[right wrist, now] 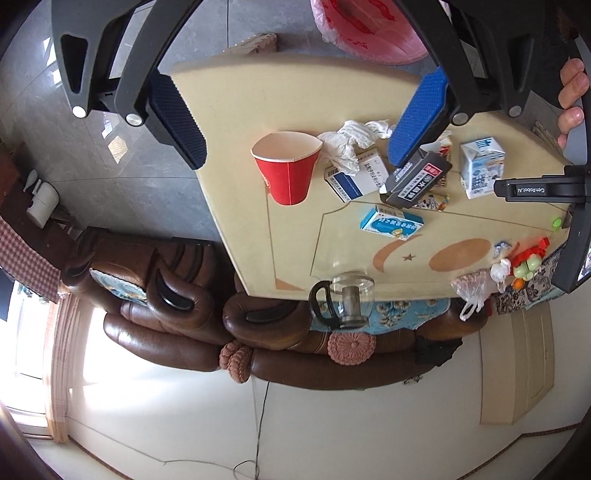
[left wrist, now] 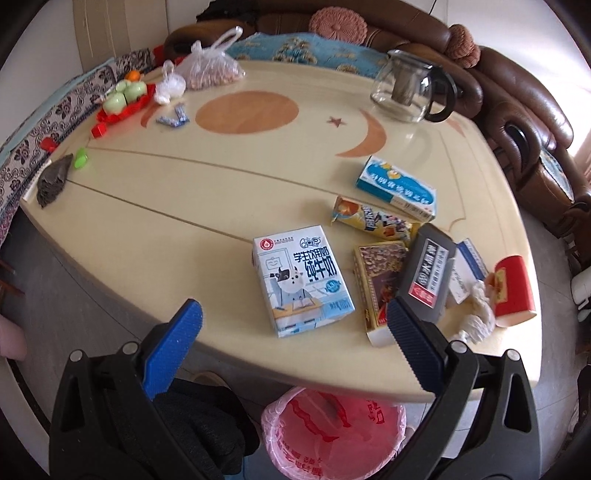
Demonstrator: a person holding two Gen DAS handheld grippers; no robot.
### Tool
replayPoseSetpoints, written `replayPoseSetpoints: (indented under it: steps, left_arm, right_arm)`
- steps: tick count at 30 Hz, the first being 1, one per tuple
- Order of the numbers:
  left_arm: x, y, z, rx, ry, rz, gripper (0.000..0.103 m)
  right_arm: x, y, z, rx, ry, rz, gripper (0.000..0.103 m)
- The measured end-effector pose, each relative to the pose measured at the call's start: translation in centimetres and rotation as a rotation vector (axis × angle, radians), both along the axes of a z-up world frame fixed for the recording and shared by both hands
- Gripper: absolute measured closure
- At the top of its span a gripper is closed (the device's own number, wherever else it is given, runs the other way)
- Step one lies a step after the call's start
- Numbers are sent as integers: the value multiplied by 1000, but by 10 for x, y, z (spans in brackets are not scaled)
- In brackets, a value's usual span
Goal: Collect trash
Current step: 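Grasp the white milk carton with the left tool while the right tool grasps the red paper cup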
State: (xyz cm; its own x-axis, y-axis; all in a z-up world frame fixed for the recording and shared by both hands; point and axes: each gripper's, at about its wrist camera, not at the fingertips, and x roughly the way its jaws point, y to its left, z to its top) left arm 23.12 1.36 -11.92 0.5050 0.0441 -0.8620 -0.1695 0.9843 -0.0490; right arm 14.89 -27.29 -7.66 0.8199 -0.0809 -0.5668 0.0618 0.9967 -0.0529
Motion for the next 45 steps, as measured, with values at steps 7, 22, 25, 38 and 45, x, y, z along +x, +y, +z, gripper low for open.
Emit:
replayPoseSetpoints:
  steps: [7, 22, 25, 38, 45]
  left_arm:
    - [28, 3, -23, -20, 56, 36, 5]
    - [65, 14, -60, -66, 155, 97, 5]
    - [69, 16, -66, -79, 176, 95, 5]
    - [74, 16, -79, -99, 192, 84, 14]
    - [80, 18, -76, -105, 210, 90, 26]
  right_arm:
    - [48, -11, -26, 15, 74, 24, 7]
    - [128, -27, -80, 63, 216, 88, 7]
    - [136, -31, -89, 67, 233, 86, 7]
    - [159, -43, -122, 179, 341, 82, 38]
    - [157, -43, -120, 180, 330, 84, 40]
